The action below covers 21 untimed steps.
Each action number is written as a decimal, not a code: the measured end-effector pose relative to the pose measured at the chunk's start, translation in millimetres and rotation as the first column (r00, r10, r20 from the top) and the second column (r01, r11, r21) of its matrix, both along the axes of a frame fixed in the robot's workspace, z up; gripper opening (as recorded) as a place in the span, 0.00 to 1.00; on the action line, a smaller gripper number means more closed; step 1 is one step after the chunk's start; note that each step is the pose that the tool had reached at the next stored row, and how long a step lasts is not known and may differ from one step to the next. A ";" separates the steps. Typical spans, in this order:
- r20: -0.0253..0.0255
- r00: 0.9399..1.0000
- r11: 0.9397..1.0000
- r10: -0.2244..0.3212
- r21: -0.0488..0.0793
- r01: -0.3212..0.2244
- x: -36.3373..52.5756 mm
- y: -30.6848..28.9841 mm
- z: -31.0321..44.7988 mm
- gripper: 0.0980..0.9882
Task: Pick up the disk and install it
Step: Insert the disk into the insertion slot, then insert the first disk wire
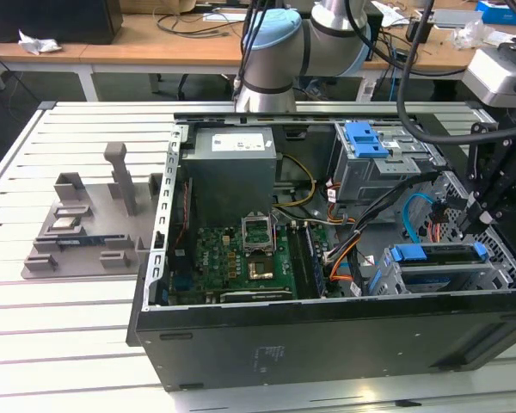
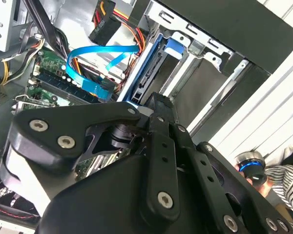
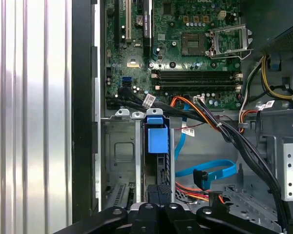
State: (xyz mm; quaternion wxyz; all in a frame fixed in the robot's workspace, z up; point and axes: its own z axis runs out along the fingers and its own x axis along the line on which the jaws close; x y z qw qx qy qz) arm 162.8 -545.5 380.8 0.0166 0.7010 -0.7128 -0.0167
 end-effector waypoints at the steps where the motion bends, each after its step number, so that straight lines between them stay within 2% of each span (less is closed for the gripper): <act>1: 0.000 1.000 1.000 0.000 0.000 0.000 0.1 0.0 0.0 0.01; 13: 0.000 1.000 1.000 0.000 0.000 0.000 0.3 0.0 0.0 0.01; 14: 0.000 1.000 1.000 0.000 0.000 0.000 0.4 0.0 0.0 0.08; 15: 0.000 1.000 1.000 0.000 0.000 0.000 0.4 0.0 0.0 0.22; 16: 0.000 1.000 1.000 0.000 0.000 0.000 0.5 0.0 0.0 0.30; 21: 0.000 1.000 1.000 0.000 0.000 0.000 0.7 0.0 0.0 0.30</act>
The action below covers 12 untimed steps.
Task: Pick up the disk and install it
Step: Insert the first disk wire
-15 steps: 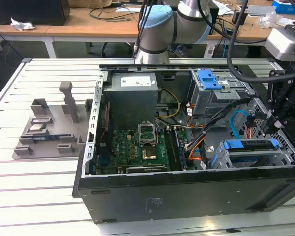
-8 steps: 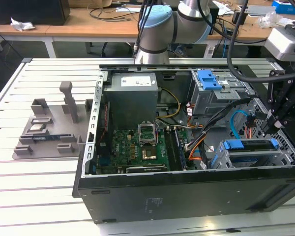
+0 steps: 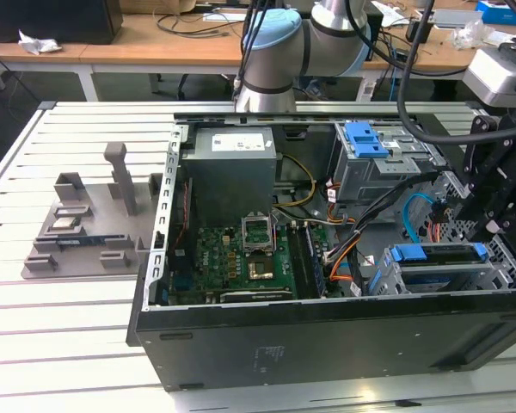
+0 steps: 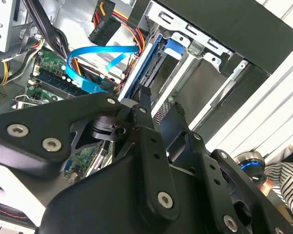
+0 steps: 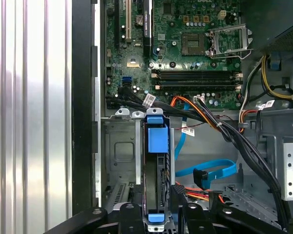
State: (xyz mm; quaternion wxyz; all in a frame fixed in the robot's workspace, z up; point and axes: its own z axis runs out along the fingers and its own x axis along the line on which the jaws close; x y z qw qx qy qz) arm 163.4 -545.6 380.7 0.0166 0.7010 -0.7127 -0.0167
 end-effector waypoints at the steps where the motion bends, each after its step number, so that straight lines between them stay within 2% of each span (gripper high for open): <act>1: 0.000 1.000 1.000 0.000 0.000 0.000 0.4 0.1 0.0 0.30; 8: 0.000 1.000 1.000 0.000 0.000 0.000 9.8 4.0 0.0 0.30; 10: 0.000 1.000 1.000 0.000 0.000 0.000 16.2 8.9 0.0 0.30; 12: 0.000 1.000 1.000 0.000 -0.001 0.000 18.4 12.2 0.0 0.30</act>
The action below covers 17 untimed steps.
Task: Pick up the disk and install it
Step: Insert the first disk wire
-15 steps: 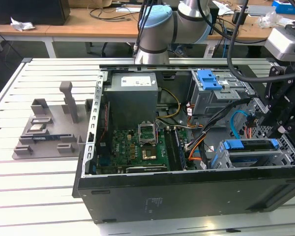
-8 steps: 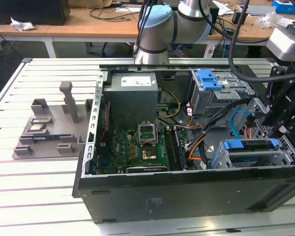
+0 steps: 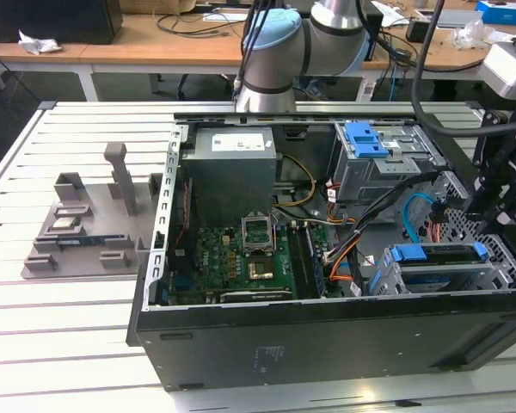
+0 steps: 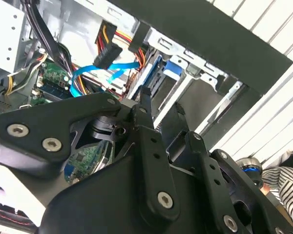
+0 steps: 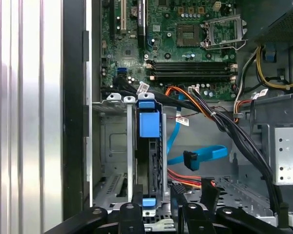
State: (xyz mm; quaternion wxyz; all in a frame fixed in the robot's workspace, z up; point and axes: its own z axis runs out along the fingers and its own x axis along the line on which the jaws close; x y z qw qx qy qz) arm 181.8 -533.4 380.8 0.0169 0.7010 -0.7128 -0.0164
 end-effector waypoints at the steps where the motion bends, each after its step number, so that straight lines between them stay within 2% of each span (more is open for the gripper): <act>1: 0.000 1.000 1.000 0.000 0.000 0.000 1.0 2.0 0.0 0.30; 2: 0.000 1.000 1.000 0.000 -0.001 0.000 2.2 9.0 -0.1 0.30; 6: 0.000 1.000 1.000 0.000 -0.002 0.000 3.7 22.4 -0.2 0.30; 7: 0.000 1.000 1.000 0.000 -0.005 0.000 5.9 30.3 -0.4 0.30; 8: 0.000 1.000 1.000 0.000 -0.008 0.000 7.4 35.7 -0.7 0.30; 10: 0.000 1.000 1.000 0.000 -0.012 0.000 9.3 43.1 -1.0 0.30; 12: 0.000 1.000 1.000 0.000 -0.012 0.000 10.5 48.1 -1.7 0.30; 17: 0.000 1.000 1.000 0.000 -0.016 0.000 11.1 55.2 -6.1 0.30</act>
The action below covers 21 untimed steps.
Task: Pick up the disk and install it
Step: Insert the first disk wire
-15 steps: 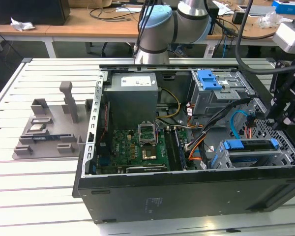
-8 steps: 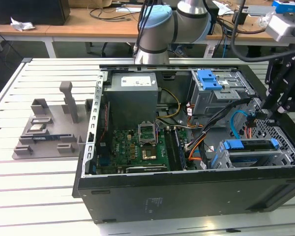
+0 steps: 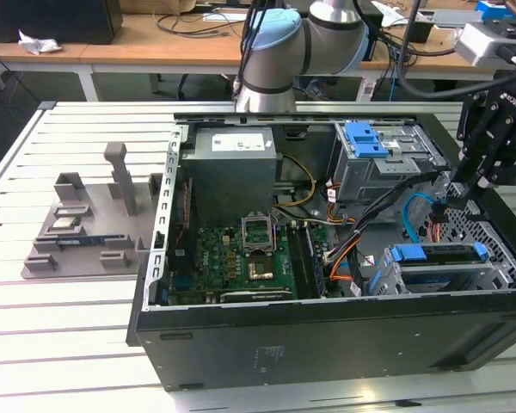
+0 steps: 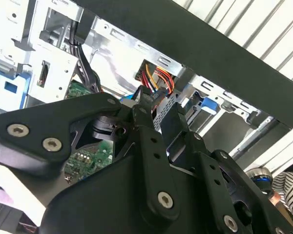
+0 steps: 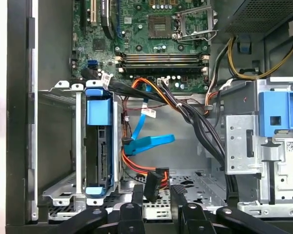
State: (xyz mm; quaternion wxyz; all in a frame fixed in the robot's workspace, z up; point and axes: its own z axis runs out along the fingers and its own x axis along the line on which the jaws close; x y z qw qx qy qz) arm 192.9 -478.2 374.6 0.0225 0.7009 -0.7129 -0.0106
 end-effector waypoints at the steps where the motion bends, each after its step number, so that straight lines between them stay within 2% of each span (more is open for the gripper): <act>1: 0.000 1.000 1.000 0.000 -0.001 0.000 0.0 0.9 -1.3 0.30; 5: 0.000 1.000 1.000 0.000 -0.008 0.000 -0.1 5.5 -8.0 0.30; 9: 0.000 1.000 1.000 0.000 -0.012 0.000 -0.1 7.3 -15.9 0.30; 11: 0.000 1.000 1.000 0.000 -0.014 0.000 -0.1 7.6 -17.0 0.30; 12: 0.000 1.000 1.000 0.000 -0.018 0.000 -0.1 7.5 -17.2 0.30; 14: 0.000 1.000 0.999 0.000 -0.038 0.000 -0.1 7.4 -17.3 0.30; 16: 0.000 1.000 0.999 0.000 -0.050 0.000 -0.1 7.3 -17.3 0.30; 21: 0.000 1.000 0.999 0.000 -0.053 0.000 -0.1 7.3 -17.3 0.30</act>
